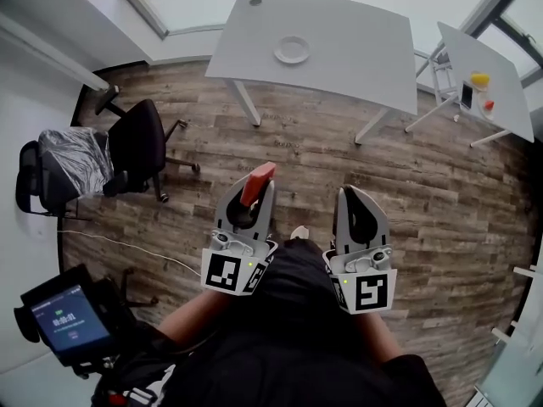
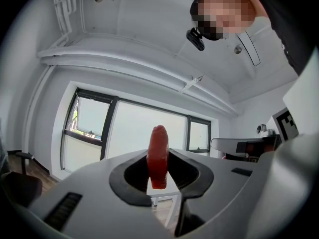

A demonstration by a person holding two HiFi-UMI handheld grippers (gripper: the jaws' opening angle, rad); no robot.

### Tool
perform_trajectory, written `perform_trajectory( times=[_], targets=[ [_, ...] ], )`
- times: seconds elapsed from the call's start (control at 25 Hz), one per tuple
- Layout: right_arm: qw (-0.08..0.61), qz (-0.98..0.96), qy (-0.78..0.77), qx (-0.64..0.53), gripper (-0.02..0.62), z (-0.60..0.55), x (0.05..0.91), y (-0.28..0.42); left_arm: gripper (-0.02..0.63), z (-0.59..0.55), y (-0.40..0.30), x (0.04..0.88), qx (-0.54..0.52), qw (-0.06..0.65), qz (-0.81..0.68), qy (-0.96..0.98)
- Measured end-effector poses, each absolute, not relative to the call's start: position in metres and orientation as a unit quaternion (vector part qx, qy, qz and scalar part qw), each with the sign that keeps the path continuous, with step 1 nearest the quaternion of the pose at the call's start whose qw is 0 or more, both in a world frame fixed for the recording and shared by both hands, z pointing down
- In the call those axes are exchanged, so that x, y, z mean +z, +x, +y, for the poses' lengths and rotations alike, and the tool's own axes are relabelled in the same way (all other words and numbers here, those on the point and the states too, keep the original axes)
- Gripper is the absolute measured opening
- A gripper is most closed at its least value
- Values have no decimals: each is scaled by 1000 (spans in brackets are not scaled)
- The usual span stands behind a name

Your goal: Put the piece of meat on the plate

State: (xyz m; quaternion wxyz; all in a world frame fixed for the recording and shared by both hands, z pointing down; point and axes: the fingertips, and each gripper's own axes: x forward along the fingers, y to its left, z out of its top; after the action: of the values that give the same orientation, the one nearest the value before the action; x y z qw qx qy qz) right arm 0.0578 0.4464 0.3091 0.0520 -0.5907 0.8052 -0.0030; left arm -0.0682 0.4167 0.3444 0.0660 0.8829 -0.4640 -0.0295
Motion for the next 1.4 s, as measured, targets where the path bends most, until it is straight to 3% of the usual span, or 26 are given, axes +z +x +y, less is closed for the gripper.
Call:
perform_trajectory(
  times=[0.64,1.4],
  targets=[
    [38,788,-614,41,3,437,298,77,95,390,-52,337,-53,60,-452,888],
    [27,768,-639,36,3,217,287,71,95,176,-48,338,-40,83,-420,903]
  ],
)
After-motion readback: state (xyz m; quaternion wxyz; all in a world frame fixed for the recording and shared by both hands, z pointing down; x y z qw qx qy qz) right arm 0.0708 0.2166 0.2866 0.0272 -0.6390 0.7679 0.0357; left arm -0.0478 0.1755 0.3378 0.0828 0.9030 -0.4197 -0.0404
